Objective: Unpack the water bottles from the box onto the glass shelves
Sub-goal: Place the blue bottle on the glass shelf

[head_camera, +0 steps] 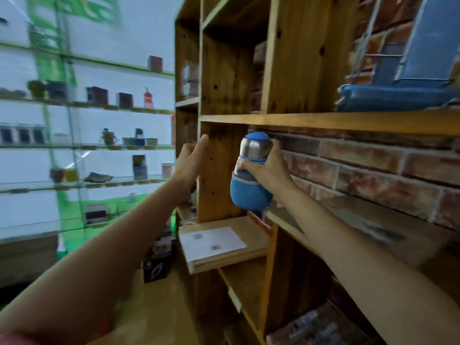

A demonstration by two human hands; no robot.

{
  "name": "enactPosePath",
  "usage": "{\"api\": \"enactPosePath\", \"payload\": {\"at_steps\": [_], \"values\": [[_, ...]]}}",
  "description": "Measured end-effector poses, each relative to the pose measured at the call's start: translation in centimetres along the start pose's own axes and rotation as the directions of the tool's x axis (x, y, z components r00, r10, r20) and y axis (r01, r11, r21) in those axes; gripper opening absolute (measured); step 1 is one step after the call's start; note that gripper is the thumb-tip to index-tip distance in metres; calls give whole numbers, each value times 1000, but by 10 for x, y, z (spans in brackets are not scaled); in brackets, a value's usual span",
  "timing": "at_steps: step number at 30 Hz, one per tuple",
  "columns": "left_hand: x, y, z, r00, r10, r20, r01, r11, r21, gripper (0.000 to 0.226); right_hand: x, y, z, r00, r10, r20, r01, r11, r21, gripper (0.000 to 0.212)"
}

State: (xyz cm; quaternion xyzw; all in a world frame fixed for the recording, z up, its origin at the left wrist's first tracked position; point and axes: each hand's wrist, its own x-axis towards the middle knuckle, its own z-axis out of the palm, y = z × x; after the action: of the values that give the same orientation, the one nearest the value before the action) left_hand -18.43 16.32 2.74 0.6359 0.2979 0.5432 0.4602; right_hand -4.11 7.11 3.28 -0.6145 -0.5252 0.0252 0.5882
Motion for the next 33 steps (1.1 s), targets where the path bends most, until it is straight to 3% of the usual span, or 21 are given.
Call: {"api": "enactPosePath", "payload": {"at_steps": [9,14,19,23,30,33], "values": [[5,3,-206,966,53,-252,-40,998,54,44,-7,-88,159,959,-123,255,61,969,239,60],[0,19,-334,926,89,-366,-38,989,143,53,-18,-154,268,919,-185,348,69,945,321,57],[-12,29,-446,892,119,-436,-20,974,224,47,-37,-204,367,882,-210,421,43,927,374,61],[-20,28,-521,891,117,-438,-2,967,253,45,-51,-241,436,853,-233,467,21,909,416,61],[-13,2,-577,960,52,-275,52,932,359,82,-60,-286,534,815,-234,531,-14,907,422,63],[-2,-16,-591,970,44,-239,54,921,385,76,-59,-294,569,802,-233,550,-21,909,417,64]]}}
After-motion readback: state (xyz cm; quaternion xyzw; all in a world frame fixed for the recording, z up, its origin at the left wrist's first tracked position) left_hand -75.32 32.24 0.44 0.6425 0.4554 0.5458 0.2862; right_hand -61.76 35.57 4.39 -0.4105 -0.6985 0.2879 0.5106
